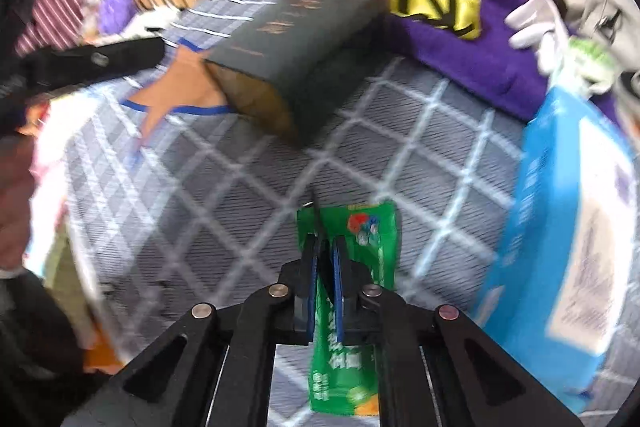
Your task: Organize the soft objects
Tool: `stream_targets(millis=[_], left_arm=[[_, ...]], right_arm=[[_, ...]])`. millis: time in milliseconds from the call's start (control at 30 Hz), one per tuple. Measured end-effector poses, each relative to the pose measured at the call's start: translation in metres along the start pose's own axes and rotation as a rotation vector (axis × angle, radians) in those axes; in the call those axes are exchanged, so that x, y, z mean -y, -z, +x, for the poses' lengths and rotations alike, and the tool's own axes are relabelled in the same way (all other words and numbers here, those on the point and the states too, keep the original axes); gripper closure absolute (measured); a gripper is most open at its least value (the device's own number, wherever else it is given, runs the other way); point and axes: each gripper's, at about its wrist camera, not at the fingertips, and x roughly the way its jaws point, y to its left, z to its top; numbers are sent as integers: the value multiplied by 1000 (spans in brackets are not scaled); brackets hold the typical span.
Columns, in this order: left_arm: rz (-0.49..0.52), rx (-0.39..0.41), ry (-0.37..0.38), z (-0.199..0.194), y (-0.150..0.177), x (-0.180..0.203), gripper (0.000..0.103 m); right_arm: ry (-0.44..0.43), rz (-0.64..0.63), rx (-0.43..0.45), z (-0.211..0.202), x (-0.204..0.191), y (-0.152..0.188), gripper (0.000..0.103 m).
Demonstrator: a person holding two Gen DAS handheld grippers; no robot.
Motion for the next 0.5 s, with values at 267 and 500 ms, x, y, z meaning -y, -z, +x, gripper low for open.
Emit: stream_targets(millis=[267, 500], left_arm=[[-16, -11, -24, -6, 16, -9, 39], [38, -35, -32, -7, 35, 8, 39]], right_arm=[[61, 8, 13, 1, -6, 13, 96], [44, 21, 127, -26, 0, 19, 100]])
